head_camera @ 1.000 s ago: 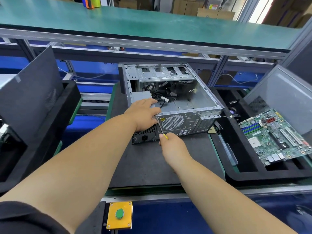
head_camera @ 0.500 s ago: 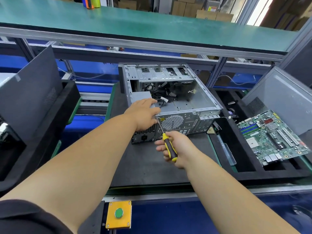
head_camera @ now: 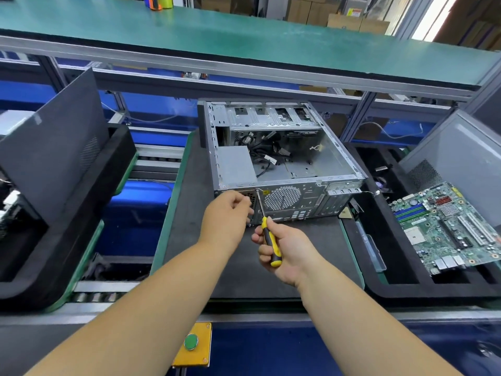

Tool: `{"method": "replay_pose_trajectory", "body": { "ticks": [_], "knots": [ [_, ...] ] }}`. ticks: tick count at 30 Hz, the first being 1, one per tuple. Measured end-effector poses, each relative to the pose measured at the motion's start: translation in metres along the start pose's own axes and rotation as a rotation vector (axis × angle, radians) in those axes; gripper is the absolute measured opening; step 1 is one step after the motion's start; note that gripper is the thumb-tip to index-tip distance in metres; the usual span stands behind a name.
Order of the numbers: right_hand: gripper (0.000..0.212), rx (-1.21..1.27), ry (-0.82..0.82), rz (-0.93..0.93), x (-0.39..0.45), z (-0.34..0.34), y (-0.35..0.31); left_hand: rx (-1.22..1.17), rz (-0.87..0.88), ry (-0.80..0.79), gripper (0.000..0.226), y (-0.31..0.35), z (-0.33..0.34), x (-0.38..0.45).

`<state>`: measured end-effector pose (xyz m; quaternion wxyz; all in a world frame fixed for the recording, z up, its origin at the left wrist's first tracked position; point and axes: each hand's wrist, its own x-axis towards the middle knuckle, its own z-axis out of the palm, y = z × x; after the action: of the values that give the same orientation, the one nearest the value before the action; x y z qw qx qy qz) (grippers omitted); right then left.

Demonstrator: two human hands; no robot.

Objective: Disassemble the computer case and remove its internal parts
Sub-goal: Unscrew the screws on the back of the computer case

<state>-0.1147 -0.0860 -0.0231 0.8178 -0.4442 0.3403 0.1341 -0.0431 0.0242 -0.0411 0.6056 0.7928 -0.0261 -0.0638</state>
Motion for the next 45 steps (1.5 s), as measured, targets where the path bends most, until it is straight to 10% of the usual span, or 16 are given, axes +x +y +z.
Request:
{"method": "replay_pose_trajectory", "body": {
  "ticks": [10,18,26,45],
  "knots": [
    [0.030,-0.770,0.317,-0.293,0.001,0.007,-0.004,-0.337,-0.322,-0.148,0.019,0.012,0.022,0.015],
    [0.054,-0.108,-0.063,0.042,-0.011,-0.006,-0.012,-0.338,-0.363,-0.118,0.028,0.008,0.022,0.020],
    [0.043,0.099,-0.078,0.092,-0.010,-0.003,-0.007,-0.355,-0.335,-0.128,0.025,0.007,0.023,0.019],
    [0.019,-0.324,0.288,-0.207,0.010,0.009,-0.001,-0.422,-0.431,-0.238,0.021,0.014,0.020,0.012]
  ]
}}
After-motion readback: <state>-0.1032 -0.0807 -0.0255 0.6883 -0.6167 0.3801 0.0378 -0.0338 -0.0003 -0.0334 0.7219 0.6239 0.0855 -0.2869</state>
